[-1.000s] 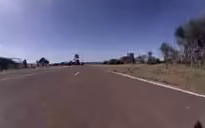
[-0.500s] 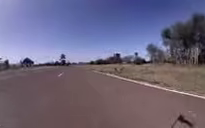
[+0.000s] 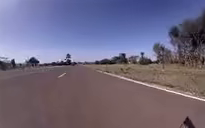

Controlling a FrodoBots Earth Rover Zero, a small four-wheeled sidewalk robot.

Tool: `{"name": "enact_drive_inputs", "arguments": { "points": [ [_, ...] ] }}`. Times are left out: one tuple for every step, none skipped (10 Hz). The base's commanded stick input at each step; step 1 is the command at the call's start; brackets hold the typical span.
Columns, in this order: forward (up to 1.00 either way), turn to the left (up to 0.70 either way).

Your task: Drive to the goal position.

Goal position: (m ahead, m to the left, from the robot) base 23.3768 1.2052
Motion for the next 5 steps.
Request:
{"name": "enact_drive_inputs", "arguments": {
  "points": [
    [1.00,0.25],
    [1.00,0.04],
    [1.00,0.00],
    [1.00,0.00],
    [1.00,0.00]
  ]
}}
